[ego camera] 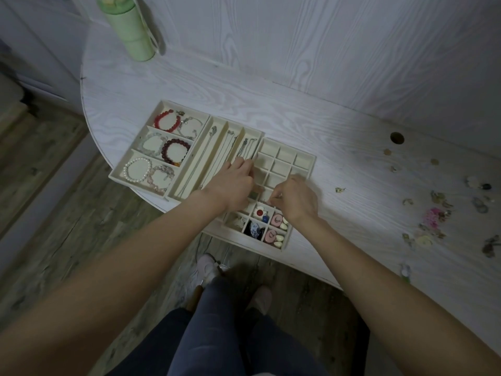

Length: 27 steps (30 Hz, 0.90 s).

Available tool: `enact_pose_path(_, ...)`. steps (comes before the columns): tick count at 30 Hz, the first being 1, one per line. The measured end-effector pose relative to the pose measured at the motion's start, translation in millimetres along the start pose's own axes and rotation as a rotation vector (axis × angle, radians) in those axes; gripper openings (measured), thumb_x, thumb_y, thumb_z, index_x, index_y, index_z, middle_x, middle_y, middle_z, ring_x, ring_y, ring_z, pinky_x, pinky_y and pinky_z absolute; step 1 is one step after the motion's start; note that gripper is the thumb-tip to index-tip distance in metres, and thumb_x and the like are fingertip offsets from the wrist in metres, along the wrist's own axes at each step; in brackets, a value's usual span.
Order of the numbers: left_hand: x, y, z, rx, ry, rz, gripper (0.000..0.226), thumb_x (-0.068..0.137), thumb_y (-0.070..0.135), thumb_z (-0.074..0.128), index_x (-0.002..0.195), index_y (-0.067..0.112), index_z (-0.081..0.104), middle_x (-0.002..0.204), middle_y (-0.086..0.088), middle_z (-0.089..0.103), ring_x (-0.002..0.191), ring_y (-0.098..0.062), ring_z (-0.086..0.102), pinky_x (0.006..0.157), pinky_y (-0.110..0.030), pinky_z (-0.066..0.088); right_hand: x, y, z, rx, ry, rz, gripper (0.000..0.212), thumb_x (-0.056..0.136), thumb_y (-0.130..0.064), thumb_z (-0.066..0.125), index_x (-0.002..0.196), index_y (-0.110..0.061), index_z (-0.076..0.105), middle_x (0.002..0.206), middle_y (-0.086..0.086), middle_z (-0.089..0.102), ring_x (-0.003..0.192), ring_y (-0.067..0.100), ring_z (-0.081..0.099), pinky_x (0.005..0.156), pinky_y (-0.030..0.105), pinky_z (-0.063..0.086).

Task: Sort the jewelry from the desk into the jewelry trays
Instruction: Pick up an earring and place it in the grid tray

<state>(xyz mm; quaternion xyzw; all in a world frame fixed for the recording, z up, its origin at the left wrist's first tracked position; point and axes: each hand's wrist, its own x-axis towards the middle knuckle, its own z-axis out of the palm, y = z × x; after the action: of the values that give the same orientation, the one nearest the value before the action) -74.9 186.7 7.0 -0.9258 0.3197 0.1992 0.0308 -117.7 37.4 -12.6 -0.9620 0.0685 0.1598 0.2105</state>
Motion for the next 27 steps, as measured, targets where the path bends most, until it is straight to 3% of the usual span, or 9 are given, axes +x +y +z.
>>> enact_pose_path(6,-1,0,1,-0.003,0.024,0.026,0.044,0.083,0.013,0.053,0.126,0.018,0.058,0.137,-0.006,0.036,0.124,-0.024,0.030,0.103,-0.036,0.030,3,-4,9,0.019,0.060,0.047,0.012,0.087,-0.015,0.068,0.079,-0.015,0.077,0.090,-0.001,0.069,0.072,0.011,0.056,0.062,0.026,0.046)
enact_pose_path(11,-6,-1,5,-0.108,0.070,0.033,0.064,0.084,0.001,0.054,0.144,0.016,0.036,0.151,-0.001,0.031,0.136,-0.020,0.030,0.112,-0.032,0.024,1,-2,14,0.100,0.076,0.090,0.009,0.085,-0.024,0.070,0.081,-0.022,0.077,0.093,-0.002,0.070,0.077,0.014,0.063,0.058,0.025,0.041)
enact_pose_path(15,-10,-5,10,-0.139,0.101,-0.029,0.069,0.086,0.000,0.052,0.148,0.013,0.025,0.156,-0.004,0.021,0.141,-0.021,0.025,0.115,-0.029,0.019,1,2,14,0.035,0.063,0.102,0.016,0.088,-0.018,0.066,0.077,-0.015,0.078,0.084,-0.002,0.073,0.071,0.012,0.063,0.053,0.023,0.043)
enact_pose_path(22,-12,-6,8,-0.252,0.010,-0.085,0.068,0.086,-0.001,0.051,0.148,0.009,0.026,0.158,-0.001,0.015,0.135,-0.023,0.036,0.107,-0.031,0.035,7,-4,19,-0.022,0.034,0.123,0.019,0.087,-0.014,0.063,0.070,-0.010,0.071,0.084,0.006,0.068,0.075,0.020,0.065,0.056,0.025,0.041)
enact_pose_path(27,-12,-5,5,-0.252,0.004,-0.097,0.067,0.086,-0.002,0.050,0.148,0.007,0.026,0.158,0.000,0.015,0.135,-0.022,0.038,0.107,-0.031,0.035,8,-4,17,-0.039,0.011,0.109,0.022,0.088,-0.016,0.063,0.067,-0.014,0.066,0.081,0.004,0.064,0.077,0.021,0.066,0.056,0.026,0.041)
